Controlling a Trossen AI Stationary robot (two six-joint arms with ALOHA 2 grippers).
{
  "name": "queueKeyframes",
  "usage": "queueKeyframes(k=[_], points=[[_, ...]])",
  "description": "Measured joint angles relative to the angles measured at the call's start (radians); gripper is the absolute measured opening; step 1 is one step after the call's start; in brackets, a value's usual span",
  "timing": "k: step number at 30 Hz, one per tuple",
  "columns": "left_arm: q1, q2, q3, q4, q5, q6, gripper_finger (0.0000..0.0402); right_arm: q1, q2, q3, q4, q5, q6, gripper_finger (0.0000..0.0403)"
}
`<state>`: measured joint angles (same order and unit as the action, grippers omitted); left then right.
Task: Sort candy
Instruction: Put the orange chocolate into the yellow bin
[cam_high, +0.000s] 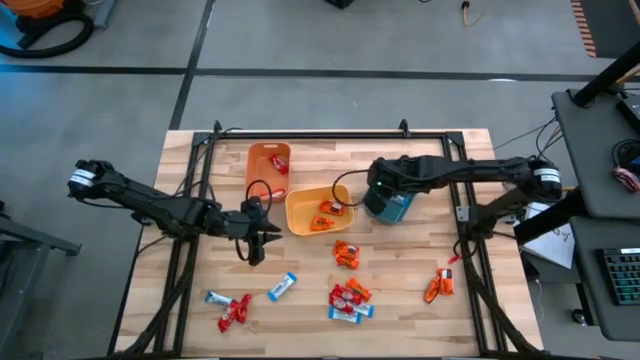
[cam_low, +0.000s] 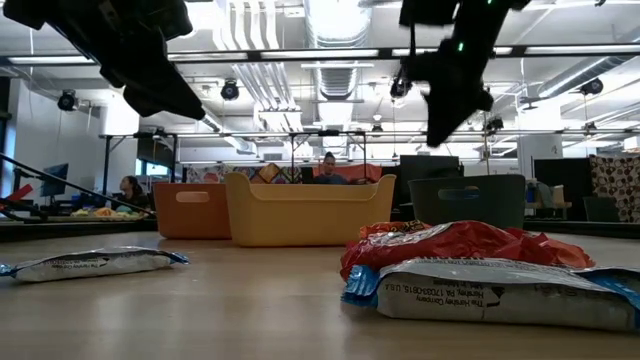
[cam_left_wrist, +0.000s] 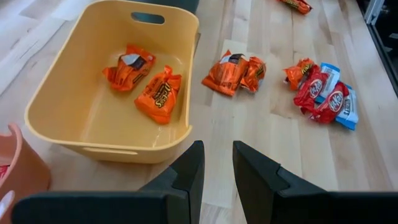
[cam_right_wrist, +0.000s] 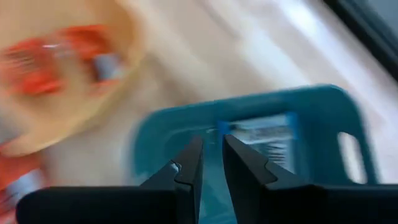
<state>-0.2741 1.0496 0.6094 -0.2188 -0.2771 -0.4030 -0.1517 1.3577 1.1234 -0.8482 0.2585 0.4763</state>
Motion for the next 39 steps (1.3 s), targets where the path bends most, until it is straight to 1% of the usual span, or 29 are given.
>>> queueKeyframes(k=[4,6,8,12,18,22,31,34,37,39], points=[[0.0,0.0,0.0,0.001,0.0,0.0,0.0069,0.089,-0.029,0.007,0.055,-0.13,-0.079,0.0057],[0.0,0.0,0.0,0.001,0.0,0.0,0.0069,0.142,-0.033,0.008,0.095,-0.164,-0.101,0.0057],[0.0,0.0,0.0,0.001,0.0,0.0,0.0069,0.195,-0.031,0.008,0.129,-0.181,-0.122,0.0057],[0.0,0.0,0.0,0.001,0.0,0.0,0.0069,0.292,-0.009,0.007,0.18,-0.181,-0.126,0.0057],[0.0,0.0,0.0,0.001,0.0,0.0,0.0068,0.375,0.035,0.007,0.205,-0.18,-0.021,0.0057],[0.0,0.0,0.0,0.001,0.0,0.0,0.0068,0.413,0.068,0.007,0.219,-0.181,0.004,0.0057],[0.0,0.0,0.0,0.001,0.0,0.0,0.0068,0.443,0.148,0.007,0.344,-0.182,0.045,0.0057],[0.0,0.0,0.0,0.001,0.0,0.001,0.0068,0.444,0.178,0.007,0.359,-0.228,0.068,0.0058],[0.0,0.0,0.0,0.001,0.0,0.001,0.0068,0.444,0.205,0.007,0.36,-0.237,0.132,0.0058],[0.0,0.0,0.0,0.001,0.0,0.002,0.0068,0.444,0.221,0.006,0.359,-0.241,0.132,0.0058]])
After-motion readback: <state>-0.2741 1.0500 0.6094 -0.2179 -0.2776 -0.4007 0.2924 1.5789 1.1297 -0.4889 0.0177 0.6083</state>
